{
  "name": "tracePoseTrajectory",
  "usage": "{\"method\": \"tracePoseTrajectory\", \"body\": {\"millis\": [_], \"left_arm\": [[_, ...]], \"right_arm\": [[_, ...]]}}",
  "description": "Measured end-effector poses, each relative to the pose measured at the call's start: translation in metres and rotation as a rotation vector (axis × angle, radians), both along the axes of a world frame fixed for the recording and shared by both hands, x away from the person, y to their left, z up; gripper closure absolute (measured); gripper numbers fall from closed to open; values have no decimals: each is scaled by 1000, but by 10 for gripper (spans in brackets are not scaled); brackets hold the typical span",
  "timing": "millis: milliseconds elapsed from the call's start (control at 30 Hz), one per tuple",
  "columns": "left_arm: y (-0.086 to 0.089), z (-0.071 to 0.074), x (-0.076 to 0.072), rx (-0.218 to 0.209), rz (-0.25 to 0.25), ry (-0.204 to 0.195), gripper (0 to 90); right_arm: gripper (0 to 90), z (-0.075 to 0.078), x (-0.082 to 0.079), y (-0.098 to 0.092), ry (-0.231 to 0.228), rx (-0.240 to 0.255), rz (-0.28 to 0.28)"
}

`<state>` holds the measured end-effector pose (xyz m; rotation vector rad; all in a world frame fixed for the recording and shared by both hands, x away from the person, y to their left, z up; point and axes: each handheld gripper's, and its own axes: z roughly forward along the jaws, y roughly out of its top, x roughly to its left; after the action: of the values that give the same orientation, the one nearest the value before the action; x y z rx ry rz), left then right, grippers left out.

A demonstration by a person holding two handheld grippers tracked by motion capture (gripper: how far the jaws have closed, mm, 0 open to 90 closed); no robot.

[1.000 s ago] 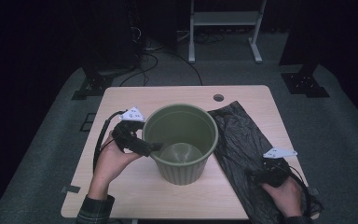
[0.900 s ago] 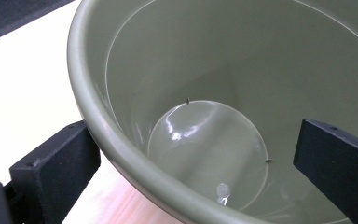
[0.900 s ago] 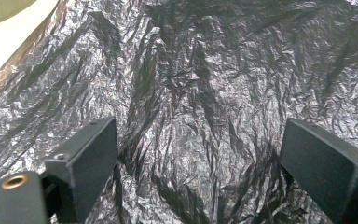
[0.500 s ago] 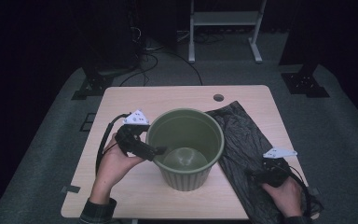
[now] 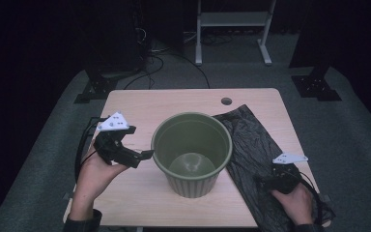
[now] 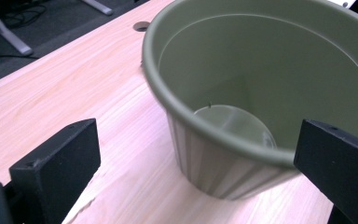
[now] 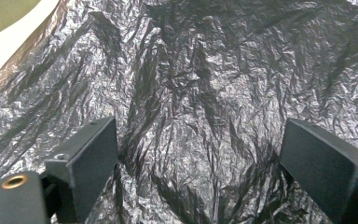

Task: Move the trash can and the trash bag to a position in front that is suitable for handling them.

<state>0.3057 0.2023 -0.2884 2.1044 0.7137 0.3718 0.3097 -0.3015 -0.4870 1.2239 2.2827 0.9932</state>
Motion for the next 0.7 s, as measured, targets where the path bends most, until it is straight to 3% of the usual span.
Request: {"method": "tracePoseTrajectory", "body": {"millis": [133,333,600,700], "left_arm": [[12,-2,-10,0,21,-2,0],[24,-18,-20,4,44,10,0],[26,-62,-27,-4,47,31,0],[26,-72,-28,-8,45,30,0]], "right_arm": [[104,0,0,0,0,0,0],[104,0,0,0,0,0,0],[104,0,0,0,0,0,0],[104,0,0,0,0,0,0]]}}
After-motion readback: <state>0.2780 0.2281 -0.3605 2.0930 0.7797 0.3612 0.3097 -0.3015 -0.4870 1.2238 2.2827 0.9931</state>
